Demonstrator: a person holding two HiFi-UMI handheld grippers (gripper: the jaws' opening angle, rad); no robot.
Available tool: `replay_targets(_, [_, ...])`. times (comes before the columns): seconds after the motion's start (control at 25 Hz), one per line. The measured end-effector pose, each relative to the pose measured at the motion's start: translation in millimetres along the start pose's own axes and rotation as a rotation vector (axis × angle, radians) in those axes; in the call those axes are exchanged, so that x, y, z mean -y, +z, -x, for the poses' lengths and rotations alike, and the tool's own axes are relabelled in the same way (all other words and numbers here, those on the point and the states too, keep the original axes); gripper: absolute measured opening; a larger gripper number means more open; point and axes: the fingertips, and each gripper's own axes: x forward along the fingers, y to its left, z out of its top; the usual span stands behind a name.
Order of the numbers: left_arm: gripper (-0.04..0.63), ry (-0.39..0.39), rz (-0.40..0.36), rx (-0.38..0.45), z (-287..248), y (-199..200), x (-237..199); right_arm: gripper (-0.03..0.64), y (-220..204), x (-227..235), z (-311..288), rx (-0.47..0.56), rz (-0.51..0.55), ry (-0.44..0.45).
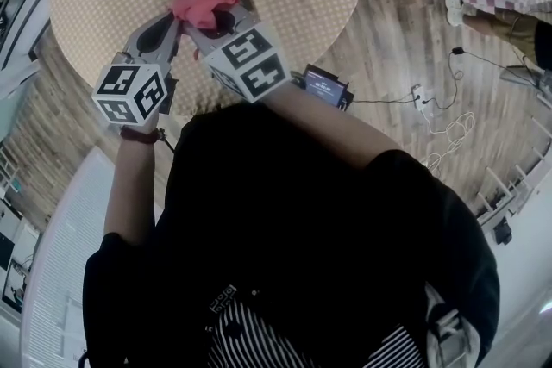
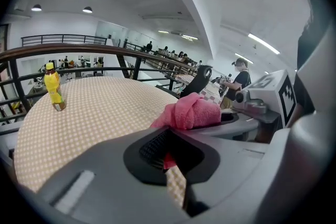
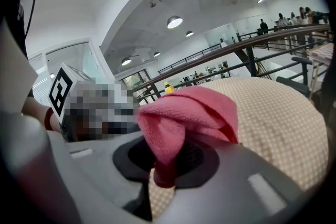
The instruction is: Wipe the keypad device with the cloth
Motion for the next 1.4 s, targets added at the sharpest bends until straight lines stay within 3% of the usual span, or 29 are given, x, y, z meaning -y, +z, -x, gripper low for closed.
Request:
replay_targets(0.12, [0.002, -0.012, -0.004, -0.017, -9, -5, -5, 0.069, -4, 11, -6, 0.000, 0.008, -0.030])
replay_targets(0.24, [0.002, -0.008, -0.013, -0.033, -18, -6, -11, 0.069, 4, 43, 0, 0.052, -0.034, -0.126])
replay_targets(0.4, [0.002, -0.013, -0.031, -0.103, -36, -14, -27, 0.069, 5, 73, 5, 0.039, -0.053, -0.183])
replay_targets(0.8, [0.002, -0.046, -0.041, -0.307, -80, -52, -51, 0.069, -31, 59, -24, -0.054, -0.033, -0.121])
replay_targets(1.4, [0.002, -0.049, -0.051, -0.351, -92, -60, -52, 0.069, -37, 49, -41, -0.081, -0.054, -0.071])
